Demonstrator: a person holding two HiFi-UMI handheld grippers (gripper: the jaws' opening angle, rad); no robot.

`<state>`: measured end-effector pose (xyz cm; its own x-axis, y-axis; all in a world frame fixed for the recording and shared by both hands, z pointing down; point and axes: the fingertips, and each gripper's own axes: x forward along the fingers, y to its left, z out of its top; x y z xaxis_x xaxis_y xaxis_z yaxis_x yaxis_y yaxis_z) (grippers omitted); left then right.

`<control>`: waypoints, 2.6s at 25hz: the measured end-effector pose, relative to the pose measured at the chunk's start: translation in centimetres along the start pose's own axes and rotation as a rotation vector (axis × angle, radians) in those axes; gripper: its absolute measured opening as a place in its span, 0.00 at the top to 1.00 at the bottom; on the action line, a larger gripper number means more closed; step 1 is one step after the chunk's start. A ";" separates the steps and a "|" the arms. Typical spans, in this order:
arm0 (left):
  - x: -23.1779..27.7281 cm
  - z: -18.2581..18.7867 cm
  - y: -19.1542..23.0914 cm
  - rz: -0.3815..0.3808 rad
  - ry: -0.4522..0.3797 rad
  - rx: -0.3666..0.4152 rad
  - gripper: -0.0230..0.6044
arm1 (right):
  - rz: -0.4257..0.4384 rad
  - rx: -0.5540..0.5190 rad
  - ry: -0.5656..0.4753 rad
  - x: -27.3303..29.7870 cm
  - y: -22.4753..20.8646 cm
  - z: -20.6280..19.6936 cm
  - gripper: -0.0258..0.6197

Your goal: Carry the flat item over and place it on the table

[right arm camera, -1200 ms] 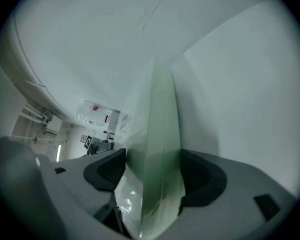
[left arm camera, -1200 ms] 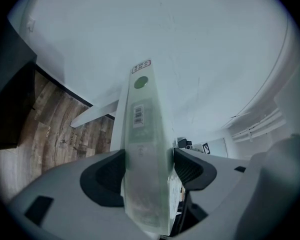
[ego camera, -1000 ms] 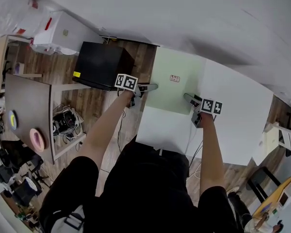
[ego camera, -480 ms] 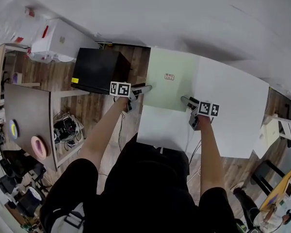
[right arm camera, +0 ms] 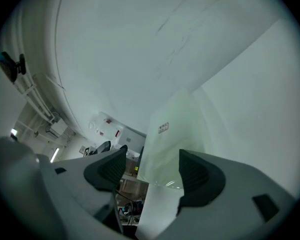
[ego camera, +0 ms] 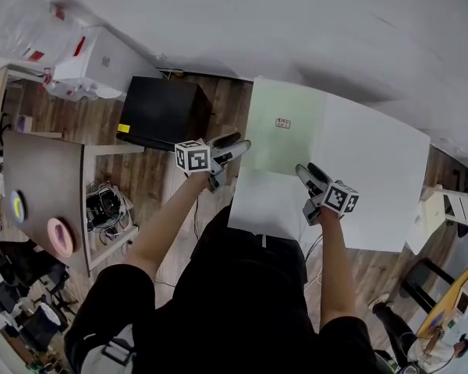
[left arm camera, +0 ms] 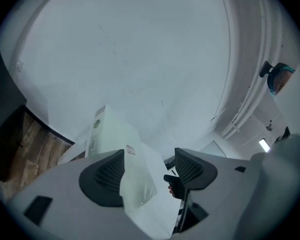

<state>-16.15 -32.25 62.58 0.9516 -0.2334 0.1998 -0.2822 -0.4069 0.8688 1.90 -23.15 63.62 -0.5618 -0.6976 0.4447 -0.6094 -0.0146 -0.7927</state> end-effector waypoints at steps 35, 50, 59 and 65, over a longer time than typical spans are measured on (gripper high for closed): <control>-6.6 -28.3 -35.8 0.447 -0.335 0.738 0.93 | 0.043 -0.669 -0.312 -27.3 21.1 -18.4 0.88; -14.0 -22.7 -39.5 0.418 -0.446 0.888 0.93 | -0.235 -0.796 -0.473 -26.9 26.6 -18.5 0.88; -15.7 -21.9 -39.7 0.366 -0.481 0.941 0.93 | -0.247 -0.882 -0.510 -25.4 29.8 -19.6 0.88; -16.6 -21.7 -39.4 0.355 -0.480 0.933 0.93 | -0.269 -0.928 -0.509 -25.1 31.0 -20.9 0.89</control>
<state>-18.15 6.81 34.87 0.7100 -0.7042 -0.0019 -0.7022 -0.7081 0.0739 -14.64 8.87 36.62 -0.1799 -0.9702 0.1622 -0.9823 0.1860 0.0233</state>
